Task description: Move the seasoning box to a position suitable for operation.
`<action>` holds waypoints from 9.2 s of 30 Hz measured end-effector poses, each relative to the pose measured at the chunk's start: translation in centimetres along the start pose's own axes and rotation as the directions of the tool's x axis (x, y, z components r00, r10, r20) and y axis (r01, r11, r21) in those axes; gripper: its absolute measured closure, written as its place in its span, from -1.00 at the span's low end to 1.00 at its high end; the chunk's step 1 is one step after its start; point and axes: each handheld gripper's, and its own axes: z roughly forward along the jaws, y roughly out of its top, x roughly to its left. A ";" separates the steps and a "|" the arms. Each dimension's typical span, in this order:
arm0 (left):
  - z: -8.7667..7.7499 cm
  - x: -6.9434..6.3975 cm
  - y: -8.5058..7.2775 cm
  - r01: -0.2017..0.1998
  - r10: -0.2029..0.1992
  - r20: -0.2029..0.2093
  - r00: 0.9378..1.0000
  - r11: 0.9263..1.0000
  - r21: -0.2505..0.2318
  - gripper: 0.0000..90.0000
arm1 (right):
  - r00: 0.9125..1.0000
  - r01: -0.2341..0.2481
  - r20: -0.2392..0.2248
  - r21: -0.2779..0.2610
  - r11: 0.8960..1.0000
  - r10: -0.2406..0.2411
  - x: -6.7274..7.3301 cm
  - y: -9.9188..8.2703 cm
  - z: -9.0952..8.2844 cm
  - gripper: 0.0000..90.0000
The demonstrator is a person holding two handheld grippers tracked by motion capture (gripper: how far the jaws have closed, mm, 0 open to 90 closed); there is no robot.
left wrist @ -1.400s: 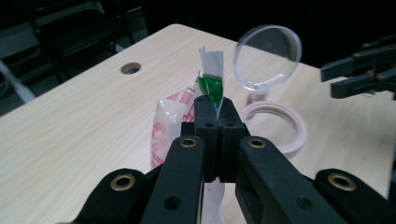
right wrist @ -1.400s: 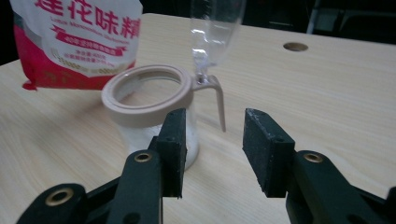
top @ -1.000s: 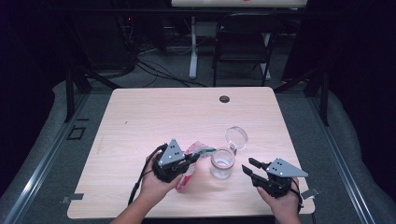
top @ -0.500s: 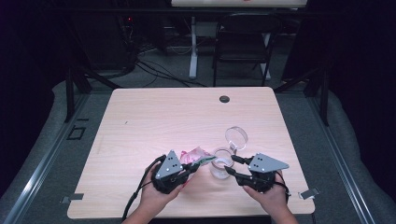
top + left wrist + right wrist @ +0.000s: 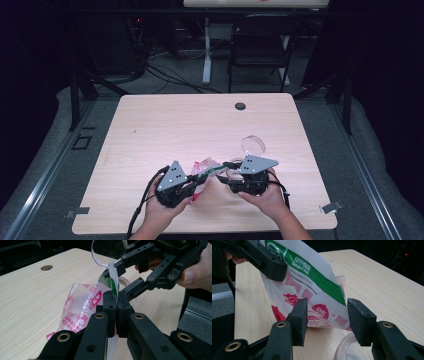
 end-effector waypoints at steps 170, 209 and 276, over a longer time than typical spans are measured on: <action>5.9 2.2 -8.3 0.053 0.060 -0.349 0.935 0.950 0.306 0.30 | 0.998 -0.005 -0.058 -0.002 1.000 0.005 0.7 -0.4 0.3 0.72; 4.6 2.7 -4.7 -0.120 0.269 -0.417 0.869 0.929 0.350 0.32 | 0.896 0.442 0.025 0.044 0.896 -0.444 2.0 3.6 -1.2 0.27; 5.9 2.4 -0.4 -0.345 0.527 -0.424 0.736 0.832 0.434 0.35 | 0.969 0.238 -0.071 0.003 0.971 -0.237 0.2 4.1 -3.0 0.98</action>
